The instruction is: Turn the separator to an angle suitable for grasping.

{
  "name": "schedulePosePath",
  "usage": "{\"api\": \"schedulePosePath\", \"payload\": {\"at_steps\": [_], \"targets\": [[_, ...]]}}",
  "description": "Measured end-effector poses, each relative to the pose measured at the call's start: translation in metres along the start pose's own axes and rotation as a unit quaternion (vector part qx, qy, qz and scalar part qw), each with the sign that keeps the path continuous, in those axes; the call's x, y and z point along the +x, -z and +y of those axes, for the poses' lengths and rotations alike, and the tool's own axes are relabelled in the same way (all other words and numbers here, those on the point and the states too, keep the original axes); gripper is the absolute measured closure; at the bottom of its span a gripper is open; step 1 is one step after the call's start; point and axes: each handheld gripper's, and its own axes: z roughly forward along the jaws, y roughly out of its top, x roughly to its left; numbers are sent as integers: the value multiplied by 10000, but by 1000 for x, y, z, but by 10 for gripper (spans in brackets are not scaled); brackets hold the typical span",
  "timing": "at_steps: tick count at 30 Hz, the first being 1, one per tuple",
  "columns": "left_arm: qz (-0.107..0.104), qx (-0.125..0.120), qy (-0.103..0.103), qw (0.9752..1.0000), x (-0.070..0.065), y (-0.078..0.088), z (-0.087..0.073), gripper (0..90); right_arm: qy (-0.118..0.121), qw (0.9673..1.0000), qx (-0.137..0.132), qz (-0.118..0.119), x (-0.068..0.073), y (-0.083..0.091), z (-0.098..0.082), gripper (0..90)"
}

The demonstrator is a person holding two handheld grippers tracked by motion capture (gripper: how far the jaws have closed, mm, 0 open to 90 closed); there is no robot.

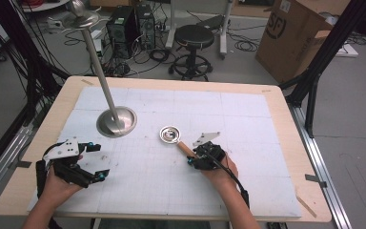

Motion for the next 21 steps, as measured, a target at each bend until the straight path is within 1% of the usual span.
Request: {"api": "schedulePosePath", "payload": {"at_steps": [2,5,6,8,11,13,16,18,21], "targets": [[4,11,-7,10000,0,-1,0,17,-32,10000,27,29,1,0,1,634],[6,9,-4,10000,-1,-1,0,17,-31,10000,18,10,1,0,1,641],[-2,9,-17,10000,-2,0,0,17,-81,10000,31,31,1,0,1,659],[-6,8,-22,10000,-2,0,0,17,-38,10000,46,36,2,1,1,667],[-2,-10,-10,10000,-2,1,0,17,-55,10000,37,68,1,1,1,668],[1,-19,0,10000,-1,2,0,17,-137,9997,16,181,-2,1,0,670],[0,-1,-1,10000,0,1,0,17,-158,9997,9,199,-3,2,0,675],[-7,7,-2,10000,0,1,-1,17,-184,9994,-47,305,-5,3,-2,682],[-20,-18,16,10000,0,2,-1,17,-208,9993,-86,310,-5,5,-2,693]]}}
